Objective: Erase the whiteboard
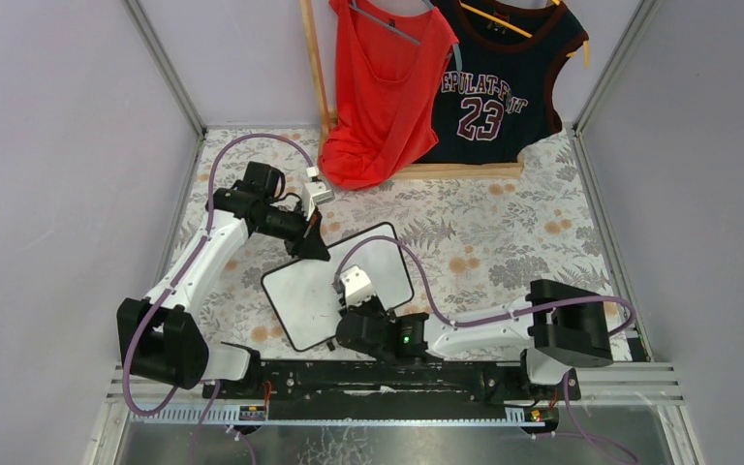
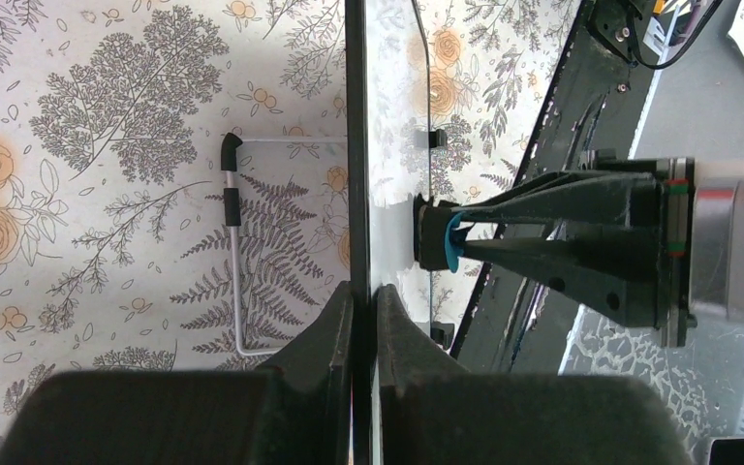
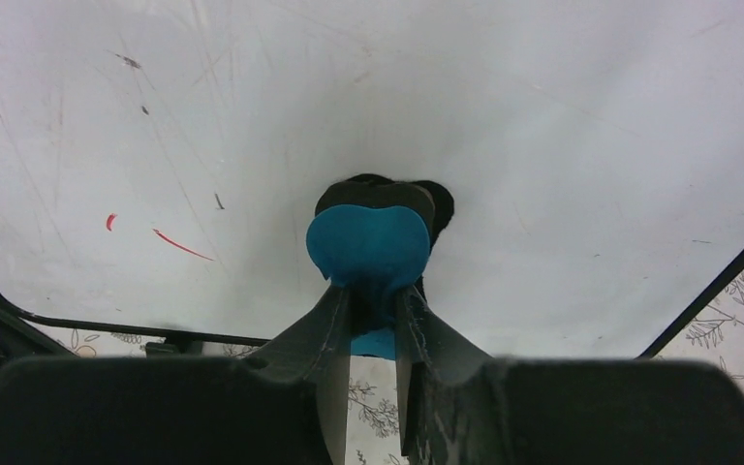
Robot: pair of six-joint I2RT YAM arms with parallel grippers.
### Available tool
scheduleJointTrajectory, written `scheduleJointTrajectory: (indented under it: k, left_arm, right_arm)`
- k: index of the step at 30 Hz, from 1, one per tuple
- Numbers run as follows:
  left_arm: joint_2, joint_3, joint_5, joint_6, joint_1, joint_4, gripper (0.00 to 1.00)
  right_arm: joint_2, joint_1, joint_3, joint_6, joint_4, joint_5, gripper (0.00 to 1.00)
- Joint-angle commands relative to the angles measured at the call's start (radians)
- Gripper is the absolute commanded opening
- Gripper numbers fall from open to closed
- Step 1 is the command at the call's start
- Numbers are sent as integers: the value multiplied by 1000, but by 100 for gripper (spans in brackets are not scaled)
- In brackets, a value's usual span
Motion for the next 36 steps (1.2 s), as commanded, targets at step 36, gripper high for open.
scheduleJointTrajectory:
  k: [36]
  left_arm:
    - [37,-72,-127,61,-42,-149,0]
  right_arm:
    - [-64,-10,-22,101,-106,121,0]
